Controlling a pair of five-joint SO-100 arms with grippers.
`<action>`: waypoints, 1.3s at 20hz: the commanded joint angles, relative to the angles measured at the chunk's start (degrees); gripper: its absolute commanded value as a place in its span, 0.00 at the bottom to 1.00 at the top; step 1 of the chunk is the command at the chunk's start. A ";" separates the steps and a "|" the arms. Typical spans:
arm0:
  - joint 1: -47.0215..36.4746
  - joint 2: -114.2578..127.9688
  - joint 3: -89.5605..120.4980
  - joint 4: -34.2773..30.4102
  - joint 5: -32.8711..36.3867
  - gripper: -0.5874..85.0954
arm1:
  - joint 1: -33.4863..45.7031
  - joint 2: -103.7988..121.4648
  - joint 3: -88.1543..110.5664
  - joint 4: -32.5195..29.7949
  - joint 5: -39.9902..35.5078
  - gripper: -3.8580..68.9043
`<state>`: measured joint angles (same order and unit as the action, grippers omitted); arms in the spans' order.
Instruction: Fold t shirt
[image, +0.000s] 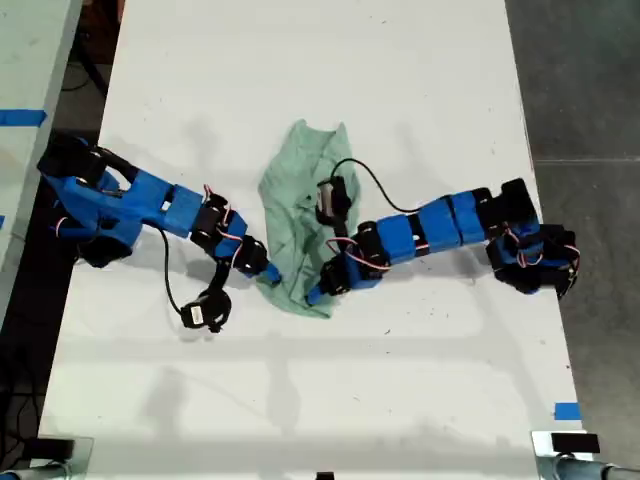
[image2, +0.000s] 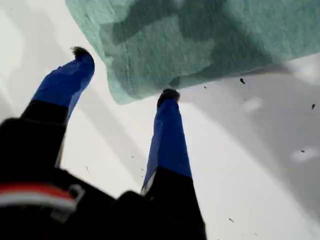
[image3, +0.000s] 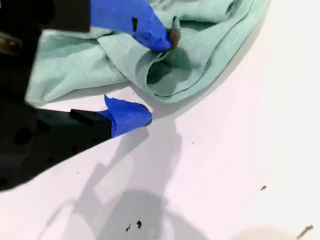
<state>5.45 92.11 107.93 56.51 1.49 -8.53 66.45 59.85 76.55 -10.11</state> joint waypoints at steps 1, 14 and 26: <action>-0.79 -3.08 -5.63 -1.85 1.32 0.23 | -0.97 -0.35 -3.43 -2.20 -0.88 0.43; 11.51 -28.65 -44.74 14.33 -7.82 0.01 | -6.06 -2.81 -8.09 -1.58 2.64 0.05; -17.93 3.16 -43.15 30.50 6.59 0.02 | 17.14 36.47 19.60 -20.21 -2.46 0.05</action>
<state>-5.80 91.41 65.30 85.61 6.33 3.96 97.21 77.78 59.24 -12.13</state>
